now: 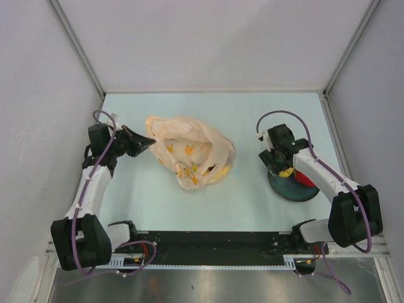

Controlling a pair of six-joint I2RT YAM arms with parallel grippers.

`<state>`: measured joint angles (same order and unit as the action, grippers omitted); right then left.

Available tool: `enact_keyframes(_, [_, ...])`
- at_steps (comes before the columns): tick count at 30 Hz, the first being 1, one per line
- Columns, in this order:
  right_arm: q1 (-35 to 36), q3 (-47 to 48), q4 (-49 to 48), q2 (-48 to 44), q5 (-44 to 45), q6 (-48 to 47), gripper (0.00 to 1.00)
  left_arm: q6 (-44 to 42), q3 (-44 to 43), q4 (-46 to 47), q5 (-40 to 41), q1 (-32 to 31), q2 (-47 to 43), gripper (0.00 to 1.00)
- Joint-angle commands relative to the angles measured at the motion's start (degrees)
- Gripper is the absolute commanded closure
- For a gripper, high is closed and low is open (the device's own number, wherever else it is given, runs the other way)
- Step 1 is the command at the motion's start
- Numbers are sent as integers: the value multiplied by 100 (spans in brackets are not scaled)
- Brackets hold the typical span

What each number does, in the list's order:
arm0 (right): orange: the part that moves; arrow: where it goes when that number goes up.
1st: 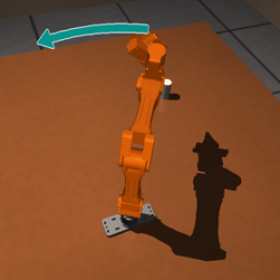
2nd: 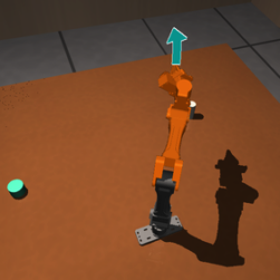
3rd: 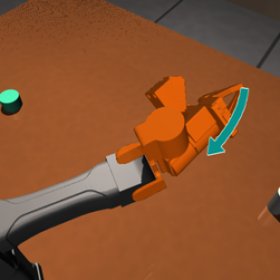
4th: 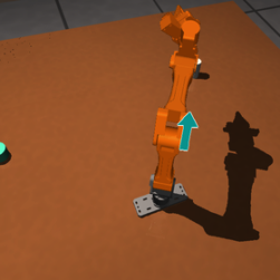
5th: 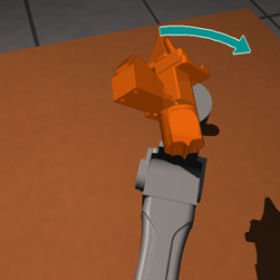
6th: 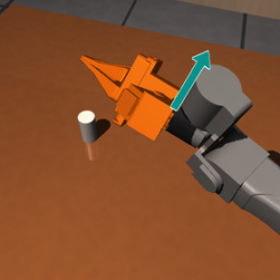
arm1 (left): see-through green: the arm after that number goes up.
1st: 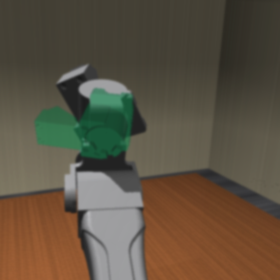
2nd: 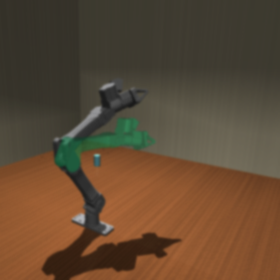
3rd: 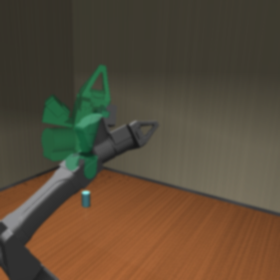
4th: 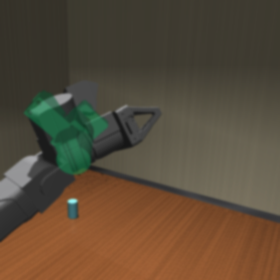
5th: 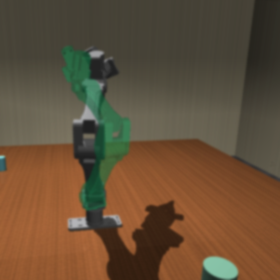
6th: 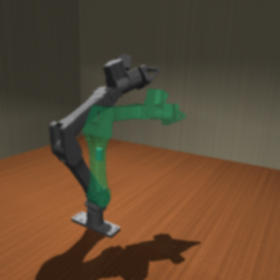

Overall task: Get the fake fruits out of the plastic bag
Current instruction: Place the fake fruit on the plate.

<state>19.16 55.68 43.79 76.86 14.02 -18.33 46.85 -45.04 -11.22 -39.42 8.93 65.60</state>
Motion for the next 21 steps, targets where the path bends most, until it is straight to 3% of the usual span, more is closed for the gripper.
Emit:
enact_keyframes(1, [-52, -75, -643, 232, 373, -197, 50, -167, -23, -64, 66, 127, -302, 100])
enact_keyframes(9, [-140, -365, -1241, 558, 575, -488, 48, -150, 56, -143, 57, 267, -504, 100])
enact_keyframes(13, [-132, -365, -1320, 593, 541, -418, 31, -80, 153, -56, 40, 320, -583, 100])
enact_keyframes(21, [185, -365, -1101, 391, 461, -426, 9, -27, 250, -38, 22, 346, -672, 100])
